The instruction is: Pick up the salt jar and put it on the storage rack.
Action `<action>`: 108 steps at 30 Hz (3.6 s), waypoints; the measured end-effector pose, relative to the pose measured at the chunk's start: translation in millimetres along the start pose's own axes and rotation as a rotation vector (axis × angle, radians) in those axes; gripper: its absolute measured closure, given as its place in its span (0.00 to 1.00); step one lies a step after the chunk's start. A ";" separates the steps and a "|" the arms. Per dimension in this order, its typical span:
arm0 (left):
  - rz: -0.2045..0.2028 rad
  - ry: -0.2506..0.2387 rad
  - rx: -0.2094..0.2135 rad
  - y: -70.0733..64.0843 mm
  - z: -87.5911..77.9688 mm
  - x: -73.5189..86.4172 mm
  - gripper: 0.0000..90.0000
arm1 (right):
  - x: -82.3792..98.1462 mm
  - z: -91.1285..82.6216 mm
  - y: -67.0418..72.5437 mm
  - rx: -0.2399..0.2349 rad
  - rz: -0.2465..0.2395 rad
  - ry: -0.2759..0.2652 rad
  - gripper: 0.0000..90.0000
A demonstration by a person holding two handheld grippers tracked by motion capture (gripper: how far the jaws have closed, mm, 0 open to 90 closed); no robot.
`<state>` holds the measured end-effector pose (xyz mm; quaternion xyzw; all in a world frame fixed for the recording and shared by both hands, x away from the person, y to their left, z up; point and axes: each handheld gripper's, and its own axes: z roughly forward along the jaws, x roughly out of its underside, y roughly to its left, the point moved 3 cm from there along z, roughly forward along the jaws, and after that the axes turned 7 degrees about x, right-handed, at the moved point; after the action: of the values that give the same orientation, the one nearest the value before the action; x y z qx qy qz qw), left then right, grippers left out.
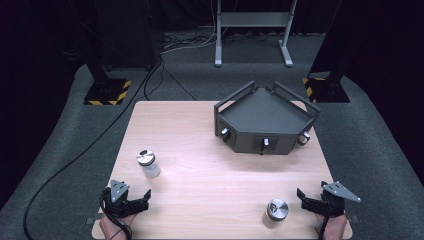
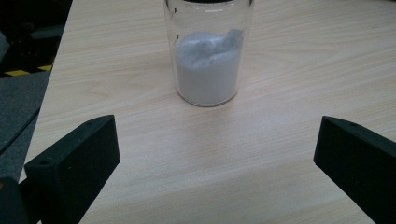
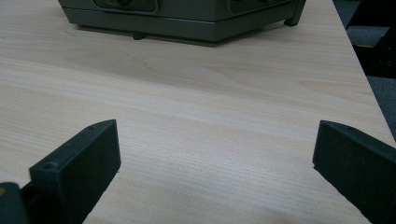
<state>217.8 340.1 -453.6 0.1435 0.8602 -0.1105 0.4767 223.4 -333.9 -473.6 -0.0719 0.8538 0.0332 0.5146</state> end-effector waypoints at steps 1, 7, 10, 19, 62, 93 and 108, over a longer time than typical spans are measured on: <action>0.001 0.001 0.000 0.2 0.5 -0.4 0.00 | 0.0 -0.1 0.1 0.001 0.001 0.000 0.00; -0.007 0.003 0.001 3.0 5.5 -3.2 0.00 | -0.5 0.2 1.6 0.009 -0.004 0.003 0.00; -0.008 0.010 -0.004 2.7 11.5 -6.7 0.00 | -1.0 0.4 1.3 0.008 -0.003 0.006 0.00; 0.007 0.032 -0.002 3.0 37.2 -24.4 0.00 | -0.8 0.4 1.2 0.008 -0.002 0.006 0.00; -0.045 -0.032 -0.030 5.0 87.3 -31.0 0.35 | 0.7 -0.4 -0.1 0.002 0.004 -0.004 0.00; -0.038 -0.053 0.004 -2.2 71.2 -49.9 0.35 | 2.4 -1.4 -1.0 -0.005 0.001 -0.016 0.00; -0.019 -0.055 0.011 -9.9 59.8 -64.7 0.35 | 2.1 -1.3 -1.0 -0.007 0.000 -0.013 0.00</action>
<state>294.0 302.1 -429.1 0.1348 0.8475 -0.1238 0.4983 221.4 -335.2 -474.8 -0.0734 0.8503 0.0367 0.5199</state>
